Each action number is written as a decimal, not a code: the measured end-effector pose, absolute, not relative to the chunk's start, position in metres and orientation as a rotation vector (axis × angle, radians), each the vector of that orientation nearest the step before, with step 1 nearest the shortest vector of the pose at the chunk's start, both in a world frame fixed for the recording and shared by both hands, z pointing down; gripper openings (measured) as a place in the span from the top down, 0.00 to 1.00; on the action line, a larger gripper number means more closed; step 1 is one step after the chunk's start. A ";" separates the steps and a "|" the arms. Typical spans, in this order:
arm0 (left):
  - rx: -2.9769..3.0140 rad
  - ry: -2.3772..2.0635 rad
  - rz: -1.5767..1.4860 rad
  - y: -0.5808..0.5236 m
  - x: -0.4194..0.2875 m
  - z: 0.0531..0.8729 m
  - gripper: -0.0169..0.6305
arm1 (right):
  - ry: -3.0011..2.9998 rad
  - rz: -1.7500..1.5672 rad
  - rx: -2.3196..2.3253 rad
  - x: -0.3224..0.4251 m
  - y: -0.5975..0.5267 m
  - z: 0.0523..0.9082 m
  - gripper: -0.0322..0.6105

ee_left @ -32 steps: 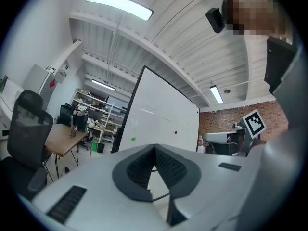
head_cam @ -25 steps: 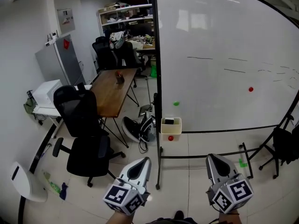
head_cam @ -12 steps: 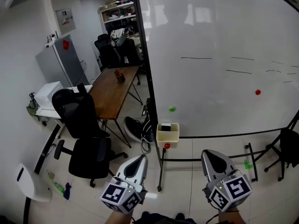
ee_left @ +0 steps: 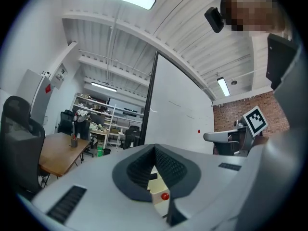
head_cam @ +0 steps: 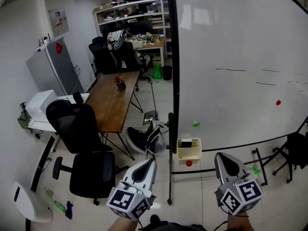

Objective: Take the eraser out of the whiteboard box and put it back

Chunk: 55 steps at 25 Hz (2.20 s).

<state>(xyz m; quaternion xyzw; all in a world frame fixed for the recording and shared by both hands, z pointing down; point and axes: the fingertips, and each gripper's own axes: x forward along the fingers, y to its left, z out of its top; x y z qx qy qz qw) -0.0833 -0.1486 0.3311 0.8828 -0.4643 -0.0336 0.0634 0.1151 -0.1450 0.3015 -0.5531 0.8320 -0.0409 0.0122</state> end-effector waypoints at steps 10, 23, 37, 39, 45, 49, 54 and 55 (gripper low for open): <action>2.702 -1.299 -0.102 -0.214 -0.135 0.329 0.93 | 2.542 -0.138 -1.805 0.054 -0.212 0.301 0.93; 2.635 -1.467 -0.074 -0.265 -0.075 0.328 0.93 | 2.660 -0.106 -1.618 0.095 -0.274 0.305 0.93; 2.693 -1.337 -0.082 -0.341 -0.115 0.333 0.93 | 2.590 -0.124 -1.758 0.044 -0.340 0.316 0.89; 2.692 -1.336 -0.084 -0.347 -0.122 0.336 0.93 | 2.589 -0.123 -1.792 0.038 -0.345 0.321 0.85; 2.656 -1.350 0.005 -0.366 -0.129 0.375 0.93 | 2.598 -0.230 -1.937 0.041 -0.359 0.374 0.77; 2.604 -1.351 0.068 -0.377 -0.128 0.413 0.93 | 2.624 -0.338 -2.004 0.045 -0.371 0.418 0.69; 2.552 -1.328 0.122 -0.382 -0.124 0.453 0.93 | 2.671 -0.476 -2.061 0.045 -0.382 0.467 0.60; 2.551 -1.317 0.133 -0.381 -0.121 0.461 0.93 | 2.677 -0.499 -2.073 0.045 -0.384 0.475 0.57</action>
